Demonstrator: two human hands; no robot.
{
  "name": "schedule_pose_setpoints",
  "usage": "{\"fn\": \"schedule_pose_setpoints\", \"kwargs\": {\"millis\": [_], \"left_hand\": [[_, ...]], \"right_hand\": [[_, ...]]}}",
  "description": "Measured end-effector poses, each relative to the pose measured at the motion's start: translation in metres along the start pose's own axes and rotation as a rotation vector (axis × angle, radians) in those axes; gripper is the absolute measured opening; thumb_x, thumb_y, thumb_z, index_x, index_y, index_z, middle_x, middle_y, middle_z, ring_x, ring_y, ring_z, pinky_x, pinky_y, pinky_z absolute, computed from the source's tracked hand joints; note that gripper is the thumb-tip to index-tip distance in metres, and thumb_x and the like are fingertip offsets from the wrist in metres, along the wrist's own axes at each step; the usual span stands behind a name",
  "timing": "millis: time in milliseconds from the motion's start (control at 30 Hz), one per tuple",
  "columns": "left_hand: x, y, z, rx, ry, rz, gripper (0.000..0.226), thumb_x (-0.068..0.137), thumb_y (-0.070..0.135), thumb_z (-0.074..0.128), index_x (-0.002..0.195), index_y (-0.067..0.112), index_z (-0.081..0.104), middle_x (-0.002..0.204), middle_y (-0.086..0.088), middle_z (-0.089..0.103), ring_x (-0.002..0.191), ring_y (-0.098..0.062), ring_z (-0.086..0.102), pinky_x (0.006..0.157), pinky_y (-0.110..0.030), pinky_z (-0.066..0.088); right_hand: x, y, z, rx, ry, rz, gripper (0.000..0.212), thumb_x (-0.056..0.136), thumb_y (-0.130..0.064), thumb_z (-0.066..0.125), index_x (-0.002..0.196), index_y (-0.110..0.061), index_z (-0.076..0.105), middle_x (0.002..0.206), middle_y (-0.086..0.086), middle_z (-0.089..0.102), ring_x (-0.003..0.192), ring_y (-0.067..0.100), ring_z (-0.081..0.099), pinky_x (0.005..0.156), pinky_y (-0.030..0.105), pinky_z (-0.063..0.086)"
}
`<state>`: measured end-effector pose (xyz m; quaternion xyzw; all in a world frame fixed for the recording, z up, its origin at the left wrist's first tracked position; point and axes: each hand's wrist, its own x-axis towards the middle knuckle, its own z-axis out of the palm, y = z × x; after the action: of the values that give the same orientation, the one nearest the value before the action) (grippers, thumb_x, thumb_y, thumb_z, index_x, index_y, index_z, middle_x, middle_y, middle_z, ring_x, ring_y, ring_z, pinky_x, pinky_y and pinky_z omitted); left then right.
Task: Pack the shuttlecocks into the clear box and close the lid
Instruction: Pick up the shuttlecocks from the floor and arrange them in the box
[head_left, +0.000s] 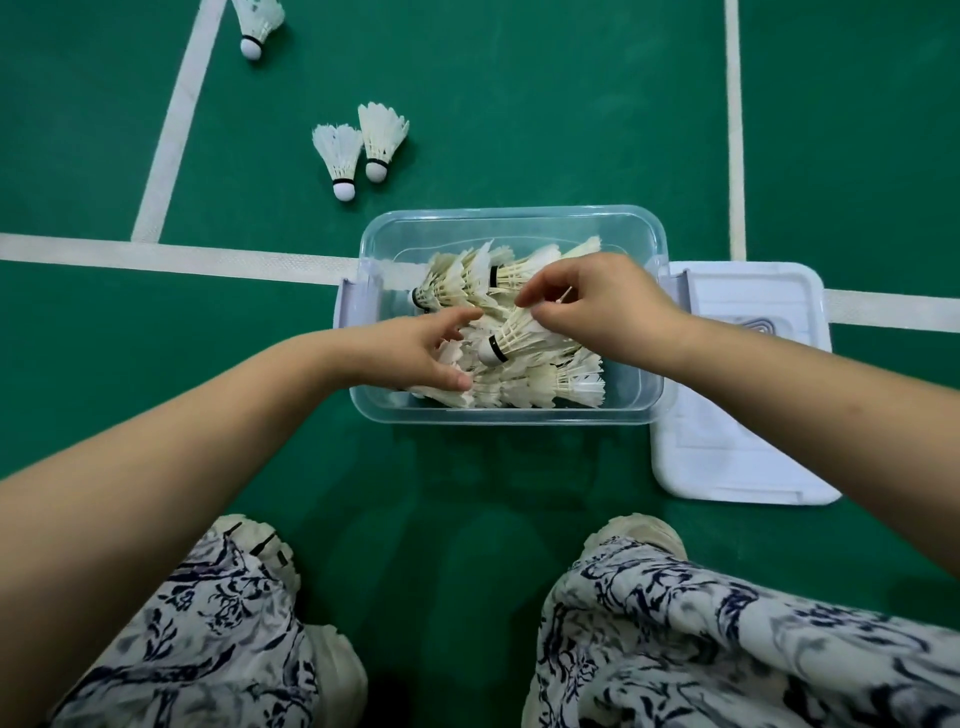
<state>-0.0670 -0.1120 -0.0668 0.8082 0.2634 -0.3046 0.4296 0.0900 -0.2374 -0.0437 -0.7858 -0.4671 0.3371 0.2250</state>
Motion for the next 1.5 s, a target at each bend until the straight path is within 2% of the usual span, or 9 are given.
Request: {"fn": "schedule_pose_setpoints", "kwargs": {"millis": [133,300,467,600,867,1067,1167,1333,1500], "left_hand": [[-0.006,-0.003,-0.010,-0.097,0.043,0.000,0.073,0.079,0.032,0.070,0.138,0.037,0.028,0.136,0.001,0.047,0.126,-0.014,0.043,0.100,-0.025,0.036],[-0.003,0.000,-0.007,0.180,0.034,-0.017,0.075,0.076,0.022,0.074,0.139,0.026,0.033,0.136,-0.003,0.049,0.124,-0.016,0.045,0.099,-0.023,0.034],[-0.003,0.000,-0.006,0.208,0.117,-0.002,0.070,0.078,0.021,0.072,0.137,0.026,0.035,0.137,-0.001,0.048,0.124,-0.015,0.044,0.096,-0.022,0.034],[-0.005,0.007,-0.006,0.240,0.201,0.071,0.065,0.078,0.027,0.072,0.134,0.023,0.039,0.132,-0.002,0.052,0.119,-0.014,0.048,0.094,-0.021,0.034],[-0.004,0.033,0.011,0.210,0.289,0.286,0.070,0.069,0.028,0.078,0.129,0.015,0.045,0.108,0.005,0.052,0.097,-0.012,0.049,0.077,-0.015,0.031],[0.005,0.022,0.022,0.404,0.273,0.221,0.035,0.075,0.030,0.070,0.098,0.014,0.049,0.096,-0.005,0.054,0.092,-0.025,0.053,0.078,-0.033,0.041],[0.004,0.019,0.020,0.518,0.244,0.205,0.034,0.079,0.030,0.064,0.103,0.012,0.048,0.103,-0.008,0.053,0.098,-0.025,0.049,0.081,-0.031,0.037],[0.005,0.025,0.013,0.644,0.231,0.230,0.046,0.081,0.026,0.060,0.120,0.009,0.043,0.113,-0.011,0.050,0.108,-0.025,0.044,0.090,-0.026,0.032],[0.007,0.023,0.011,0.715,0.100,0.179,0.062,0.084,0.026,0.058,0.138,0.015,0.030,0.119,-0.010,0.050,0.110,-0.025,0.047,0.090,-0.032,0.038]], "right_hand": [[-0.001,0.000,0.001,0.013,-0.025,0.032,0.021,0.083,-0.014,0.057,0.092,-0.023,0.073,0.064,-0.022,0.054,0.060,-0.003,0.050,0.053,-0.001,0.035],[-0.004,-0.002,0.007,0.007,-0.094,0.040,0.020,0.083,-0.014,0.056,0.091,-0.023,0.073,0.070,-0.016,0.059,0.069,0.003,0.053,0.056,0.001,0.035],[-0.005,-0.002,0.008,0.005,-0.112,0.030,0.021,0.083,-0.015,0.056,0.093,-0.024,0.073,0.077,-0.011,0.061,0.069,0.001,0.051,0.056,-0.001,0.035],[-0.005,-0.003,0.010,0.054,-0.127,0.033,0.021,0.083,-0.016,0.057,0.093,-0.026,0.073,0.068,-0.023,0.055,0.066,-0.004,0.051,0.054,0.000,0.034],[-0.003,-0.010,0.023,0.092,-0.192,-0.037,0.023,0.081,-0.010,0.058,0.096,-0.021,0.072,0.085,-0.014,0.060,0.083,0.002,0.052,0.066,-0.001,0.032],[-0.010,-0.006,0.031,0.085,-0.274,-0.055,0.022,0.082,-0.007,0.055,0.094,-0.019,0.069,0.081,-0.014,0.059,0.073,0.000,0.051,0.061,-0.002,0.034],[-0.008,-0.005,0.028,0.127,-0.264,-0.028,0.019,0.082,-0.010,0.057,0.088,-0.023,0.069,0.077,-0.016,0.060,0.068,-0.004,0.052,0.062,0.000,0.037],[-0.002,-0.002,0.020,0.180,-0.177,0.010,0.026,0.079,-0.010,0.058,0.070,-0.034,0.063,0.073,-0.015,0.064,0.086,0.014,0.064,0.083,0.029,0.051],[-0.001,0.002,0.018,0.195,-0.143,0.030,0.020,0.080,-0.009,0.059,0.081,-0.025,0.069,0.072,-0.016,0.063,0.077,0.009,0.059,0.075,0.023,0.047]]}}
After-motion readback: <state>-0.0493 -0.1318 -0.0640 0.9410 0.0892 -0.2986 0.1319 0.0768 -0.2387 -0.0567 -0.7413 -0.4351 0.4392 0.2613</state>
